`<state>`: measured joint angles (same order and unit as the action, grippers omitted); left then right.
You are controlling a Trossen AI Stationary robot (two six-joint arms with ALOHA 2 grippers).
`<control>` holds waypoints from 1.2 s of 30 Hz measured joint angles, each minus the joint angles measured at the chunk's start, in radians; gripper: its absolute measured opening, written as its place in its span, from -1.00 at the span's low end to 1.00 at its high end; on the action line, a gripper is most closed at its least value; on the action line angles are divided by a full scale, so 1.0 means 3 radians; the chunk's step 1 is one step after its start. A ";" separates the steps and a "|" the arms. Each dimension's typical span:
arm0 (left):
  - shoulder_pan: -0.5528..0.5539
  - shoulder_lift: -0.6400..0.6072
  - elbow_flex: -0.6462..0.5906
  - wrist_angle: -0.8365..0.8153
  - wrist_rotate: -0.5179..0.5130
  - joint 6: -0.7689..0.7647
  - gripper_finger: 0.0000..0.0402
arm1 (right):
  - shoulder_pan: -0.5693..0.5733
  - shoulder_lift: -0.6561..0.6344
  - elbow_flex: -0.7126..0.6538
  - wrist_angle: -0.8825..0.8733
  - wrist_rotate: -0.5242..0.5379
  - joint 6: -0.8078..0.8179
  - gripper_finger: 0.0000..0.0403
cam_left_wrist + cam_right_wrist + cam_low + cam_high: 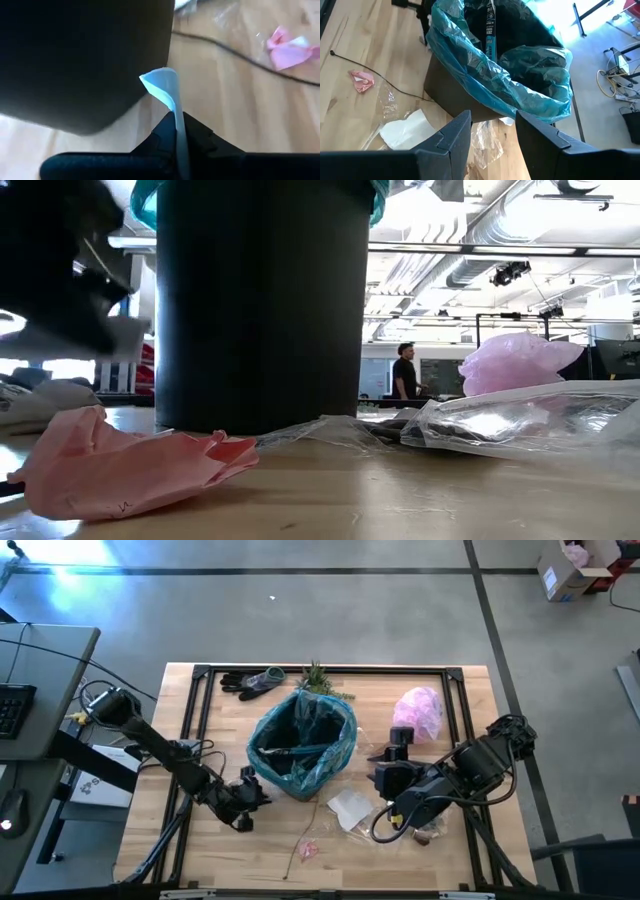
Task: Place trash/remove bag and relplace
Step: Put the gray paper into the trash bin
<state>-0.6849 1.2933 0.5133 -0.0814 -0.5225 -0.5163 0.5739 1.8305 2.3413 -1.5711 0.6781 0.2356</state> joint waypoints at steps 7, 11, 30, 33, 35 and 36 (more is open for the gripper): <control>0.0000 -0.0356 0.0289 -0.0015 0.0539 0.0191 -1.00 | 0.0000 0.0000 0.0000 0.0000 0.0006 0.0000 -0.30; -0.0035 -0.0499 0.0455 0.0088 0.0835 0.0232 -1.00 | 0.0000 0.0000 0.0000 0.0000 0.0006 -0.0001 -0.29; 0.0356 -0.0980 0.1683 0.0256 -0.0128 0.2390 -1.00 | 0.0000 0.0000 0.0000 0.0002 0.0018 -0.0092 -0.29; 0.0728 -0.0976 0.1775 0.0137 -0.0119 0.2556 -1.00 | -0.0001 0.0000 0.0000 0.0001 0.0046 -0.0092 -0.29; 0.1007 -0.0968 0.1780 0.0066 -0.0018 0.2561 -1.00 | -0.0001 0.0000 0.0000 0.0001 0.0054 -0.0092 -0.29; 0.1147 -0.0957 0.1780 0.0003 0.0049 0.2519 -1.00 | -0.0001 0.0000 0.0000 0.0001 0.0056 -0.0092 -0.29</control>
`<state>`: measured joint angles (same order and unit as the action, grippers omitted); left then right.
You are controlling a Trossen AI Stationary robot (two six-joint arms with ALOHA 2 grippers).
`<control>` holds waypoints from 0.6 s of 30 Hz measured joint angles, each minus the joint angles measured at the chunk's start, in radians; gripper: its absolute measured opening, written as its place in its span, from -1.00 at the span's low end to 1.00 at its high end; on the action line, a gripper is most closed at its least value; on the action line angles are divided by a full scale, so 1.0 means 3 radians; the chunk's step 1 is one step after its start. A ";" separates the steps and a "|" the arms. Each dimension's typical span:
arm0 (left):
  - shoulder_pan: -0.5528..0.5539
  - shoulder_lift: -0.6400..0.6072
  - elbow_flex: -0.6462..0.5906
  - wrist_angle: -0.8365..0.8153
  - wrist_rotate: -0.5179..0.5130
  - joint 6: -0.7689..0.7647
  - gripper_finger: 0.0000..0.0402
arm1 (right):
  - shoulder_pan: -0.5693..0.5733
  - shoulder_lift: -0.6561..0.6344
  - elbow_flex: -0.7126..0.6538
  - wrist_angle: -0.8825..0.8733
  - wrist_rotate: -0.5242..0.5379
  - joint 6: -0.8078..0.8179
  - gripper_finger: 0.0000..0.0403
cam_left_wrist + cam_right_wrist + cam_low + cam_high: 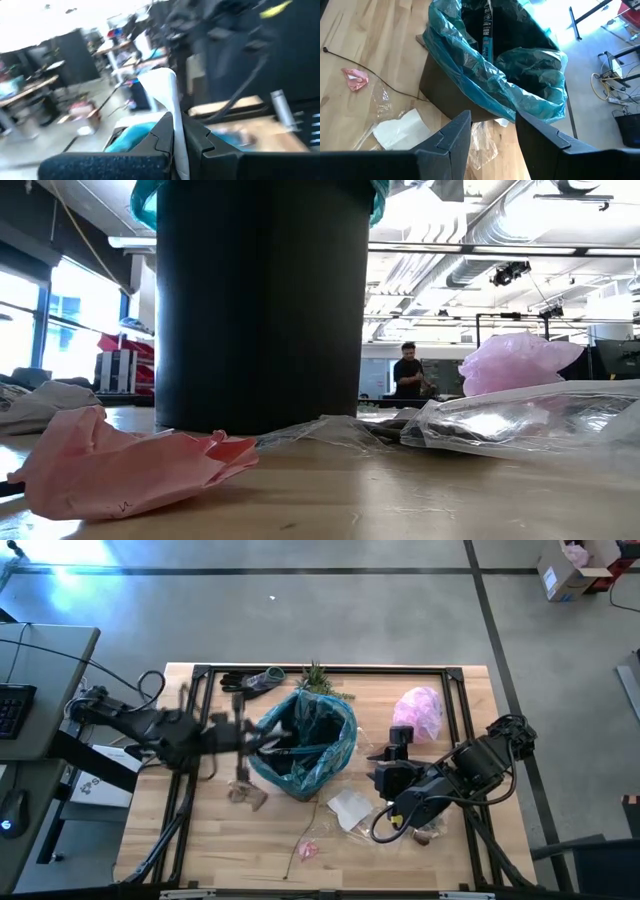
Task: Place trash/remove bag and relplace
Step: Put the gray paper into the trash bin
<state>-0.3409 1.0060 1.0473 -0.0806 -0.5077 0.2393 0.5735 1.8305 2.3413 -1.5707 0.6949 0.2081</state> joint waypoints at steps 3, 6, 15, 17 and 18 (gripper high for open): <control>0.0390 0.0073 0.0000 -0.0158 0.0341 -0.0227 -0.99 | 0.0001 0.0000 0.0000 0.0001 0.0000 0.0000 -0.29; 0.0657 0.0189 -0.0001 -0.0217 0.0714 -0.0446 -0.91 | 0.0000 0.0000 0.0000 0.0007 0.0006 0.0001 -0.29; 0.0881 0.0406 -0.0001 -0.0195 0.1161 -0.0617 -0.34 | 0.0000 0.0000 0.0000 0.0014 0.0027 0.0008 -0.29; 0.0884 0.0405 -0.0001 -0.0187 0.1163 -0.0644 -0.21 | 0.0001 0.0000 0.0000 0.0014 0.0027 0.0009 -0.29; 0.0884 0.0395 -0.0001 -0.0187 0.1163 -0.0647 -0.15 | 0.0001 0.0000 0.0000 0.0014 0.0027 0.0010 -0.29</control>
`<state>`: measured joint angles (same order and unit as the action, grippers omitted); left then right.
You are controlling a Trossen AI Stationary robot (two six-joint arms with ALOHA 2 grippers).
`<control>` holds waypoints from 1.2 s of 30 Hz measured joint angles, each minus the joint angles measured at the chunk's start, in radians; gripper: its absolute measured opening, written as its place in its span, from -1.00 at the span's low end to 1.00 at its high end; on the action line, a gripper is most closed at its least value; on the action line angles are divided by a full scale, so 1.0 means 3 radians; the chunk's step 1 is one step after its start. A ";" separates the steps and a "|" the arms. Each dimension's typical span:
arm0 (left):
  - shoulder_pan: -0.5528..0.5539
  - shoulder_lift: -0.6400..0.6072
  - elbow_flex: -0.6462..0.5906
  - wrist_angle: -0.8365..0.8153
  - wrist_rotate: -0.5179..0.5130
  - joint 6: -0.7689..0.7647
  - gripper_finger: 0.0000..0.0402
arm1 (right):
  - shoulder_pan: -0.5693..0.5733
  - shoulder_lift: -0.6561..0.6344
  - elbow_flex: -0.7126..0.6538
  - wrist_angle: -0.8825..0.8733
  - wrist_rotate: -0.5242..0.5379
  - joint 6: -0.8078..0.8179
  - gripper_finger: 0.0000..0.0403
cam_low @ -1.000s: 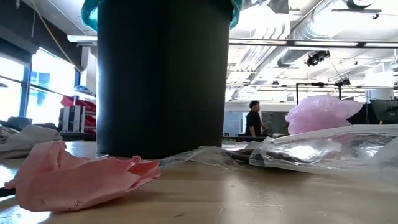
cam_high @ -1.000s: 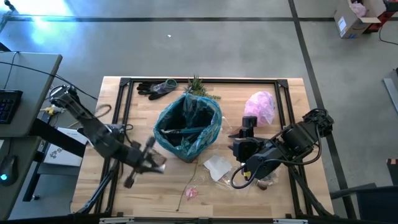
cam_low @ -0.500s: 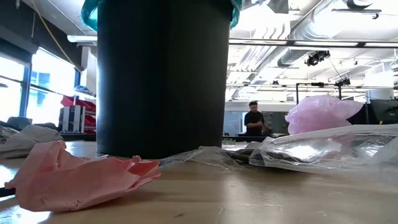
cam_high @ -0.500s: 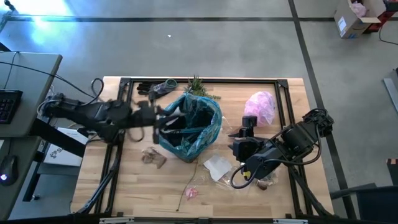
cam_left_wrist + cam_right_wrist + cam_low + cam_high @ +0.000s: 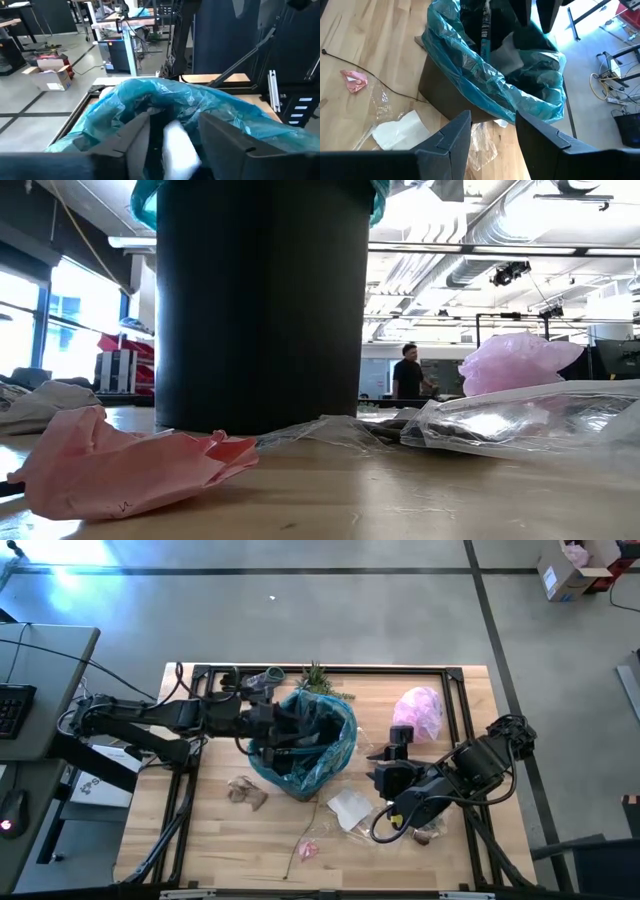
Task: Place trash/remove bag and relplace
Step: Put the gray paper into the trash bin, then put the brown napkin into the trash bin
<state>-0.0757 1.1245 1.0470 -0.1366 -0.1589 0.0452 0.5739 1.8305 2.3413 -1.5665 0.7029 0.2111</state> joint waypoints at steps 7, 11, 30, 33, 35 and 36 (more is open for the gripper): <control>-0.0151 -0.0250 0.0273 -0.0506 -0.0043 0.0013 0.08 | -0.0001 0.0000 0.0000 -0.0006 0.0001 0.0032 -0.29; -0.0431 -0.0442 0.0448 -0.1113 -0.0293 -0.0033 0.08 | 0.0000 0.0000 0.0000 -0.0013 0.0001 0.0055 -0.30; -0.1845 -0.0460 -0.0408 -0.2558 -0.1555 -0.2230 0.06 | -0.0033 0.0000 0.0000 -0.0017 -0.0016 0.0051 -0.29; -0.1903 -0.0562 -0.0248 -0.2080 -0.1902 -0.1939 0.06 | -0.0050 0.0000 0.0000 -0.0015 -0.0028 0.0044 -0.29; -0.1879 -0.0566 -0.0211 -0.1943 -0.1993 -0.1754 0.06 | -0.0056 0.0000 0.0000 -0.0014 -0.0070 0.0042 -0.29; -0.1876 -0.0545 -0.0215 -0.1878 -0.2003 -0.1650 0.06 | -0.0056 0.0000 0.0000 -0.0011 -0.0079 0.0047 -0.29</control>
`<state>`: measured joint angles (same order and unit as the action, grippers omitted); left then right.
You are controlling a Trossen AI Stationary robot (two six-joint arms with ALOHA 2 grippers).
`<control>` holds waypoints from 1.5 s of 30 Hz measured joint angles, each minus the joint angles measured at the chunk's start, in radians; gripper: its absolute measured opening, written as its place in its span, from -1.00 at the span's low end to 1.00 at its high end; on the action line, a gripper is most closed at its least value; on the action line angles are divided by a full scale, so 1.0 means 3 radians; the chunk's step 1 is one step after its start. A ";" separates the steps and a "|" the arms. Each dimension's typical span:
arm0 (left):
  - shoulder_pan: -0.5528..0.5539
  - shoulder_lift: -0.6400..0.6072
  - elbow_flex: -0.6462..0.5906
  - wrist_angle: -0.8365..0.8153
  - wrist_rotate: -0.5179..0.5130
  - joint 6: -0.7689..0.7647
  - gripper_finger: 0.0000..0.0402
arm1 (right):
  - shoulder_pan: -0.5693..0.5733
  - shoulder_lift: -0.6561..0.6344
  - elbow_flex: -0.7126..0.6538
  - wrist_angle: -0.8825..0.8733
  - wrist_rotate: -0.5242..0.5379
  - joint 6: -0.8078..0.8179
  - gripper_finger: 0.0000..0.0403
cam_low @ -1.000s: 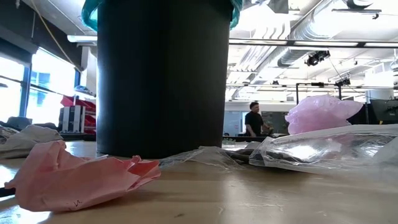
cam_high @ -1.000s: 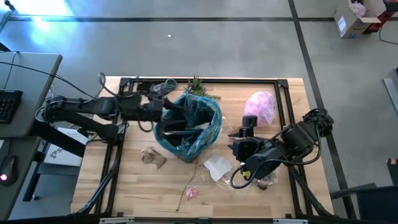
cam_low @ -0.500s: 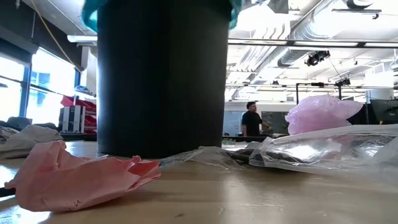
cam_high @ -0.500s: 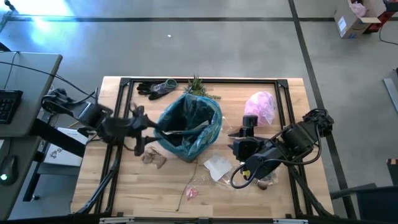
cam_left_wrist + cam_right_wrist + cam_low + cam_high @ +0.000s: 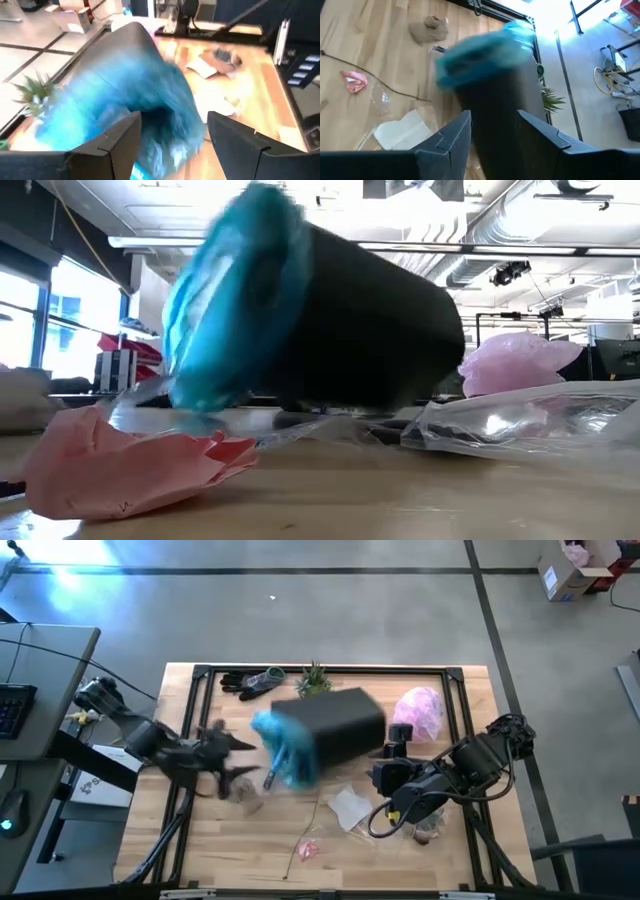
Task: Place trash/remove bag and relplace
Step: Put the brown napkin into the trash bin, then adjust the trash bin
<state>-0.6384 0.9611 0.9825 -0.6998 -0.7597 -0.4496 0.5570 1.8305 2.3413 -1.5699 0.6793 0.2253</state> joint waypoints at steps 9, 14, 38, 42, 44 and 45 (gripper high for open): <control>0.0108 0.0014 0.0066 0.0132 0.0024 0.0368 0.06 | -0.0045 0.0001 0.0001 -0.0004 0.0000 0.0006 -0.29; 0.0206 0.0047 -0.0056 -0.0078 -0.0108 0.0128 0.06 | -0.0045 0.0007 0.0001 -0.0005 -0.0011 0.0005 -0.29; 0.0665 0.0568 -0.1446 0.1813 0.0083 -0.0627 0.06 | -0.0211 0.0123 -0.0629 0.0053 -0.0215 0.0158 -0.29; 0.0538 0.0850 -0.1475 0.2223 0.0411 -0.0578 0.06 | -0.0297 0.0126 -0.1008 0.0114 -0.0287 0.0181 -0.30; 0.0440 0.0994 -0.1448 0.2499 0.0559 -0.0569 0.06 | -0.0332 0.0126 -0.1166 0.0163 -0.0287 0.0184 -0.30; 0.0401 0.1076 -0.1448 0.2580 0.0625 -0.0599 0.06 | -0.0345 0.0126 -0.1224 0.0183 -0.0287 0.0184 -0.30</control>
<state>-0.5181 1.2840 0.5480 0.0741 -0.5723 -0.6293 0.4537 1.8683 1.9741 -1.5150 0.5930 0.2806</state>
